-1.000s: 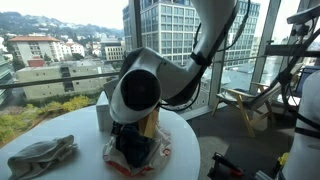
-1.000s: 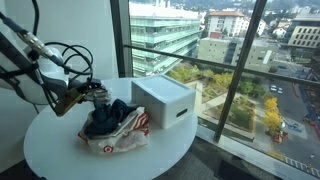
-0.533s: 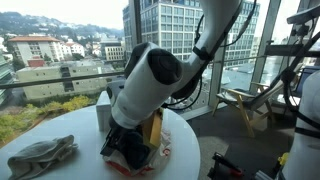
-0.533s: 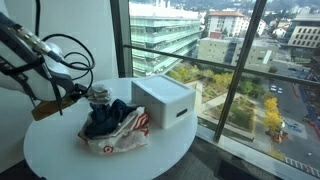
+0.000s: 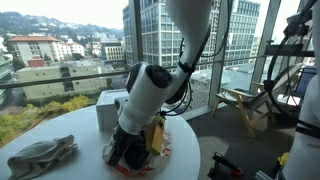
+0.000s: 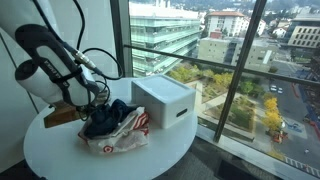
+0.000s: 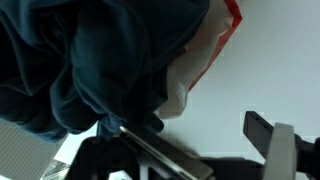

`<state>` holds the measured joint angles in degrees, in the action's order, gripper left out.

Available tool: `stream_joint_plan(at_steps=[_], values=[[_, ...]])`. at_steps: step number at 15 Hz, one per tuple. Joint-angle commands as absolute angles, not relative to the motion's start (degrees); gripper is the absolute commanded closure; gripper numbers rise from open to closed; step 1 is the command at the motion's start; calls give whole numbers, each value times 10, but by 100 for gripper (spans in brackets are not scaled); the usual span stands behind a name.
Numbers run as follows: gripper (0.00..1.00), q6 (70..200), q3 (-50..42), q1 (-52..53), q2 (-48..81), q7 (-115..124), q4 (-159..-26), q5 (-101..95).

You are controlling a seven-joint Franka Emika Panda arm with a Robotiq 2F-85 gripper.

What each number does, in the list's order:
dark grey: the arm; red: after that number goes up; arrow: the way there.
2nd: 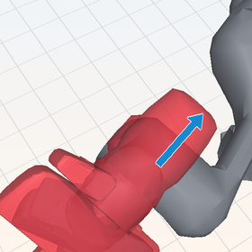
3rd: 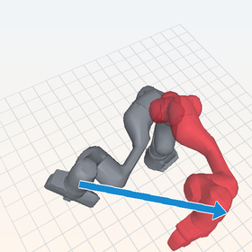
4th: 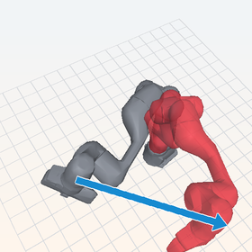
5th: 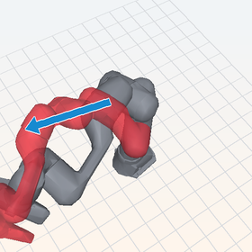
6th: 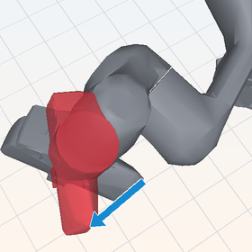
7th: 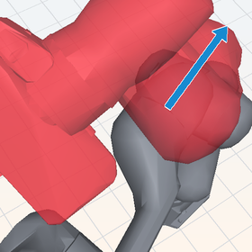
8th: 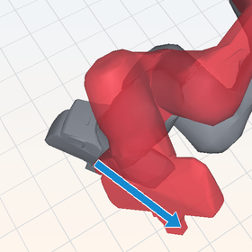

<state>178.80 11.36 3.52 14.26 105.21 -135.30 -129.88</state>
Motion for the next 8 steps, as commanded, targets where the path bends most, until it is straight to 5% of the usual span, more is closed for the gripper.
stream_joint_plan(at_steps=[1, 8], values=[[0, 1831, 153, -7, 235, 1092, -1278, -1342], [0, 1846, 240, -92, 300, 1079, -1254, -1360]])
